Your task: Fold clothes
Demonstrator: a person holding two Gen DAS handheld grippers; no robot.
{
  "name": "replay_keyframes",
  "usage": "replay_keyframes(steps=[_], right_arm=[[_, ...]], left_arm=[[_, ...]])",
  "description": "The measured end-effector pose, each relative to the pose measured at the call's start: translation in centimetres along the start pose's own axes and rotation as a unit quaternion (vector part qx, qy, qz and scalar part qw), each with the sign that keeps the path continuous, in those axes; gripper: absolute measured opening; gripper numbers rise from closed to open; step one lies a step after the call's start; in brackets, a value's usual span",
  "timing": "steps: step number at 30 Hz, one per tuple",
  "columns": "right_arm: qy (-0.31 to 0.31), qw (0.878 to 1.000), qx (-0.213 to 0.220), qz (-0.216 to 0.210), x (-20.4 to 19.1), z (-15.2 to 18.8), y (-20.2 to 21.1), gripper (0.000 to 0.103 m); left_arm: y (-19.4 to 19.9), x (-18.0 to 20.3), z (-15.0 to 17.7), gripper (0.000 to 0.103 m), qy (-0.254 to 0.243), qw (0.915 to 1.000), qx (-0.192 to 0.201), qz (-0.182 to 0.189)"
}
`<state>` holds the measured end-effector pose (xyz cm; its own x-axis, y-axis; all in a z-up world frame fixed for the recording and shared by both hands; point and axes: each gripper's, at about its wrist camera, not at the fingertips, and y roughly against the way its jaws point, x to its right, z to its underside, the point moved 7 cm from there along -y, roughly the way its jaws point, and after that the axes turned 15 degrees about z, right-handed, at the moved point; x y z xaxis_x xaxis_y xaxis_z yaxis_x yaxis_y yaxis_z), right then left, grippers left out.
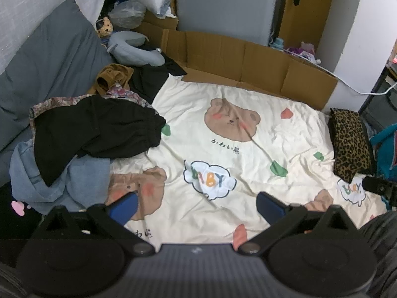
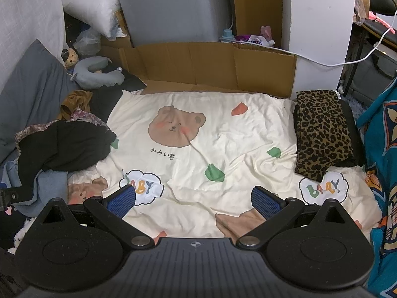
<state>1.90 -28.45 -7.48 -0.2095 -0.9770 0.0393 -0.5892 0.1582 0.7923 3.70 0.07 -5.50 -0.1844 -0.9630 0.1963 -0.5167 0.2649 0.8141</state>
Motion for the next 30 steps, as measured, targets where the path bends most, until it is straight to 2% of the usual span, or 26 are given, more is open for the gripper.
replay_keyframes(steps=[30], right_arm=[[-0.007, 1.000, 0.006, 0.000, -0.25, -0.49, 0.32, 0.102]], left_arm=[[0.89, 0.07, -0.58, 0.102, 0.002, 1.0000, 0.004, 0.001]])
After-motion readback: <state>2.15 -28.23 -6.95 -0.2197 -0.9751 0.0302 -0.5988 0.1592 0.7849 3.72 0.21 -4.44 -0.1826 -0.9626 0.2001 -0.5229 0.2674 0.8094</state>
